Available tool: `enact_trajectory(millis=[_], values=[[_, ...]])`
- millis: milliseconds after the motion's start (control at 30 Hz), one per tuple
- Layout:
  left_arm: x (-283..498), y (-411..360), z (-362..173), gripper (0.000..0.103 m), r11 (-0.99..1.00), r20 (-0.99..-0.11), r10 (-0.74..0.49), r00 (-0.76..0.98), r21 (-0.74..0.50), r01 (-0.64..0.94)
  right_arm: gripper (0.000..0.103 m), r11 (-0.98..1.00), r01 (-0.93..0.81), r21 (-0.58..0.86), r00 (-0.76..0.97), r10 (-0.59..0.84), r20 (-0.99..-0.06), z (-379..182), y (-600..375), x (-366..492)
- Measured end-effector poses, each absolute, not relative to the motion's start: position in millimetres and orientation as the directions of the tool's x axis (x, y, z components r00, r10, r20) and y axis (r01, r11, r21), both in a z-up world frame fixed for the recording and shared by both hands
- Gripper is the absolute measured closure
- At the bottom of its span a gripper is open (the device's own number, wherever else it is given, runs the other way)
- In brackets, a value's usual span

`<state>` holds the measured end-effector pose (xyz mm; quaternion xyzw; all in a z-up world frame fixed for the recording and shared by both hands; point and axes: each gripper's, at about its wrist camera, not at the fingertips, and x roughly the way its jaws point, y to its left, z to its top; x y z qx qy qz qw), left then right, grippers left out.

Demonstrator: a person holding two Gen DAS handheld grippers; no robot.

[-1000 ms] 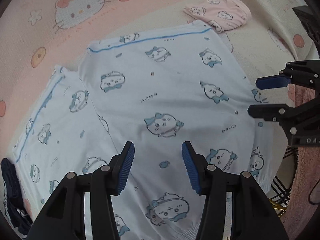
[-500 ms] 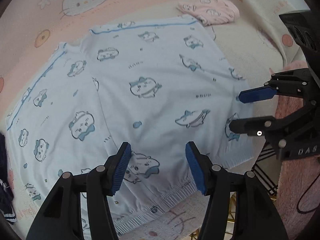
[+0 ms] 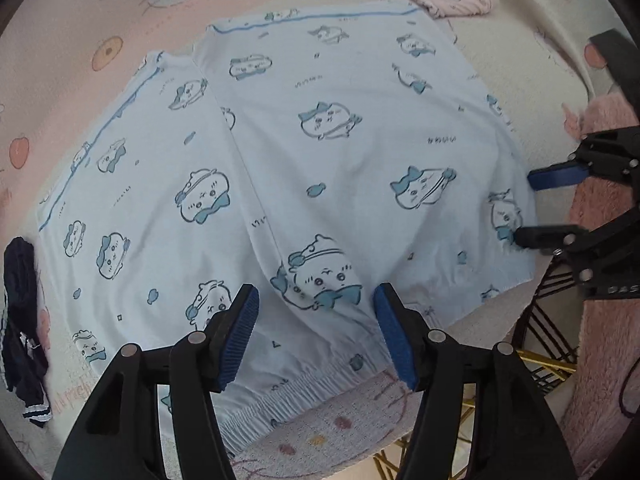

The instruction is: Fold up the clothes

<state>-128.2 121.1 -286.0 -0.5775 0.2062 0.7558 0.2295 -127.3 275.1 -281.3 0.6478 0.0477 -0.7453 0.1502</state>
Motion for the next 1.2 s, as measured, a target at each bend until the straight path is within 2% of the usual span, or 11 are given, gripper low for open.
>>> enact_trajectory(millis=[100,200,333,500,667,700,800,900,933,1067,1200], values=[[-140,117,-269,0.041,-0.813,-0.945,0.187,-0.269,0.005,-0.582,0.048,-0.955,0.197,0.221,-0.179,-0.257,-0.95,-257,301,-142],[-175,117,-260,0.041,-0.845,-0.938,0.212,-0.275,-0.035,-0.534,0.048,-0.979,0.147,0.143,-0.264,-0.178,-0.948,-241,333,-172],[-214,135,-260,0.041,-0.838,-0.936,0.196,-0.294,-0.004,-0.546,0.048,-0.997,0.069,0.025,-0.272,-0.043,-0.961,-252,368,-232],[-275,151,-264,0.041,-0.847,-0.923,0.206,-0.324,-0.002,-0.532,0.048,-0.996,0.007,0.086,-0.276,-0.084,-0.957,-255,420,-274],[-353,151,-276,0.041,-0.893,-0.918,0.176,-0.356,0.003,-0.449,0.048,-0.994,-0.043,0.105,-0.27,-0.09,-0.959,-269,430,-320],[-367,153,-280,0.041,-0.897,-0.918,0.181,-0.354,-0.006,-0.442,0.045,-0.991,-0.055,0.123,-0.256,-0.105,-0.961,-275,431,-328],[-403,161,-294,0.041,-0.9,-0.924,0.186,-0.334,-0.025,-0.434,0.028,-0.985,-0.064,0.161,-0.271,-0.138,-0.953,-283,429,-342],[-417,169,-303,0.041,-0.894,-0.928,0.177,-0.326,-0.013,-0.449,0.044,-0.987,-0.081,0.138,-0.297,-0.108,-0.949,-279,422,-342],[-419,171,-305,0.041,-0.891,-0.929,0.184,-0.322,-0.02,-0.454,0.046,-0.987,-0.082,0.137,-0.305,-0.106,-0.946,-278,420,-343],[-415,175,-307,0.041,-0.881,-0.926,0.191,-0.326,-0.015,-0.473,0.051,-0.983,-0.082,0.163,-0.286,-0.133,-0.949,-269,421,-338],[-408,179,-309,0.041,-0.866,-0.927,0.21,-0.31,-0.029,-0.5,0.051,-0.934,-0.127,0.334,-0.261,-0.294,-0.92,-266,432,-326]])
